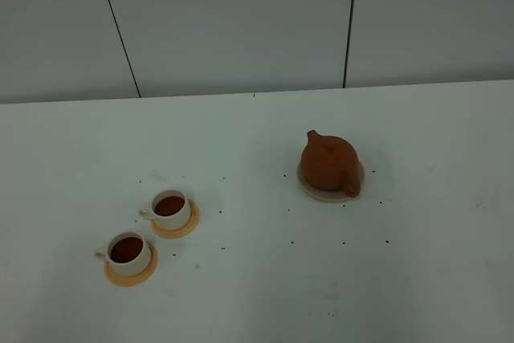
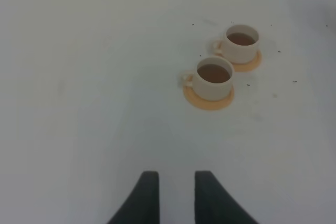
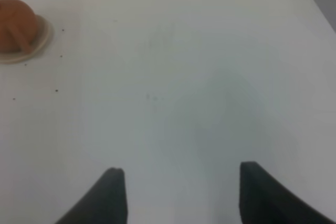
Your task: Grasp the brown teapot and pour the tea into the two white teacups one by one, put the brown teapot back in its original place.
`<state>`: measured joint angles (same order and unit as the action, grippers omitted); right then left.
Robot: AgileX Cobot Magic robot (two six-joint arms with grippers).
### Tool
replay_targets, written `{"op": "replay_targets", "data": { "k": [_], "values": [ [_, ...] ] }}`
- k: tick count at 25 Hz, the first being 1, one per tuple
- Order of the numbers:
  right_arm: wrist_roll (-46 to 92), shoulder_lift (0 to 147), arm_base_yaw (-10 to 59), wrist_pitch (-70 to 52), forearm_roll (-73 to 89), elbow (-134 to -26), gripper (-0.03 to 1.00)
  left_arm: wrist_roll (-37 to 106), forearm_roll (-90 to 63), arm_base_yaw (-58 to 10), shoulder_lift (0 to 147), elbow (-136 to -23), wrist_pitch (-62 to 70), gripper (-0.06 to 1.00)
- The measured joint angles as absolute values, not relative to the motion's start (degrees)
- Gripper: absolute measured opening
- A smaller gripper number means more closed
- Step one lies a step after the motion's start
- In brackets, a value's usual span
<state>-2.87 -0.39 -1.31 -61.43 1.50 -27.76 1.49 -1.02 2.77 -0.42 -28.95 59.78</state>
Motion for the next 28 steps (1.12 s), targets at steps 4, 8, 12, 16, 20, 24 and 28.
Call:
{"op": "replay_targets", "data": {
  "k": [4, 8, 12, 16, 20, 24, 28],
  "values": [
    [-2.98, -0.39, -1.31, -61.41, 1.50, -27.76, 0.46, 1.49, -1.02, 2.77, -0.42, -28.95, 59.78, 0.24],
    [-2.98, -0.39, -1.31, -61.36, 1.50, -27.76, 0.46, 1.49, -1.02, 2.77, -0.42, -28.95, 59.78, 0.24],
    [-2.98, -0.39, -1.31, -61.30, 1.50, -27.76, 0.46, 1.49, -1.02, 2.77, -0.42, -28.95, 59.78, 0.24],
    [-3.03, -0.39, -1.31, -61.30, 1.50, -27.76, 0.46, 1.49, -1.02, 2.77, -0.42, -28.95, 59.78, 0.24],
    [-3.03, -0.39, -1.31, -61.30, 1.50, -27.76, 0.46, 1.49, -1.02, 2.77, -0.42, -28.95, 59.78, 0.24],
    [-3.03, -0.39, -1.31, -61.28, 1.50, -27.76, 0.46, 1.36, -1.02, 2.77, -0.42, -28.95, 59.78, 0.24],
    [-3.03, -0.39, -1.31, -61.28, 1.50, -27.76, 0.46, 1.41, -1.02, 2.77, -0.42, -28.95, 59.78, 0.24]
  ]
}}
